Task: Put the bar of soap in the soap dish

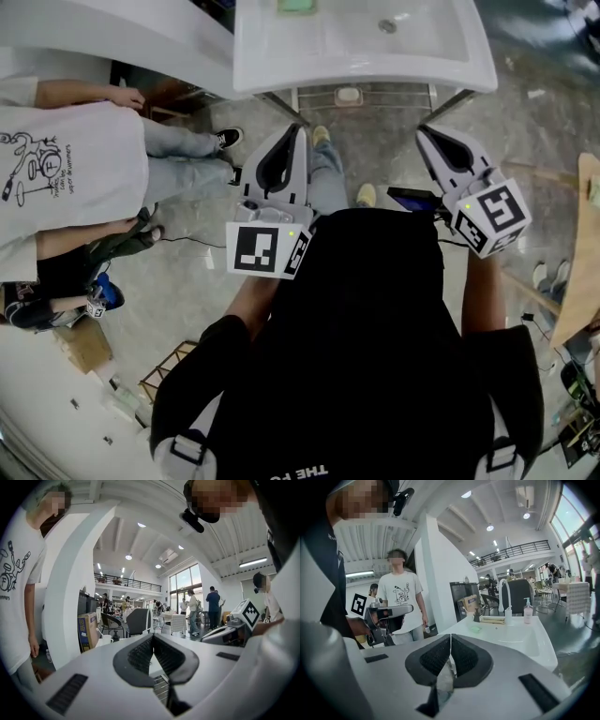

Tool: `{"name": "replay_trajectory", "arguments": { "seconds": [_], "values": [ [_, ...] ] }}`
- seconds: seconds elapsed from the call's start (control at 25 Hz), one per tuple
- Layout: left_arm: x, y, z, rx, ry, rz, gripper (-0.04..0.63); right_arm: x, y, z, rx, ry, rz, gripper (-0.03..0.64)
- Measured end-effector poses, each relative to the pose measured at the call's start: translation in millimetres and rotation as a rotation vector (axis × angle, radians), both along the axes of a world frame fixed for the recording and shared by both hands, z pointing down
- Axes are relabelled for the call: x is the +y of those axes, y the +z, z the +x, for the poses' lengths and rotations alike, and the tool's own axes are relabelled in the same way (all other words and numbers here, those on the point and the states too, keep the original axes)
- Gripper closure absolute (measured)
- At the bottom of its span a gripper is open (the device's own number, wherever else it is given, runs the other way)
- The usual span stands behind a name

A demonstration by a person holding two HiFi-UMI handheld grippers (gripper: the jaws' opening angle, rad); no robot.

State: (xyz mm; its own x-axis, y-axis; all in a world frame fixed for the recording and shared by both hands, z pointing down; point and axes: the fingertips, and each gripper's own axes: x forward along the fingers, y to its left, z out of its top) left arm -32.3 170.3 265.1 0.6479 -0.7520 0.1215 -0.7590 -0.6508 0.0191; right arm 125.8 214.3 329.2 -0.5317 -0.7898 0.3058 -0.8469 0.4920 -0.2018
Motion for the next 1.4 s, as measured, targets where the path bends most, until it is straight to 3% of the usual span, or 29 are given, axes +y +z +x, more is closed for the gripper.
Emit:
{"name": "replay_trajectory", "arguments": {
  "seconds": [0.48,1.04,1.4],
  "values": [
    [3,-2,-4,0.008,-0.027,0.004,0.592,1,-4,0,-0.004,-0.005,0.010,0.594],
    [-11,1,-7,-0.007,0.004,-0.033,0.592,-8,0,-12,-0.013,0.016,-0.024,0.592],
    [-27,-6,-22,0.010,0.034,-0.036,0.592,-22,-6,-25,0.005,0.082,-0.034,0.592]
  ]
}}
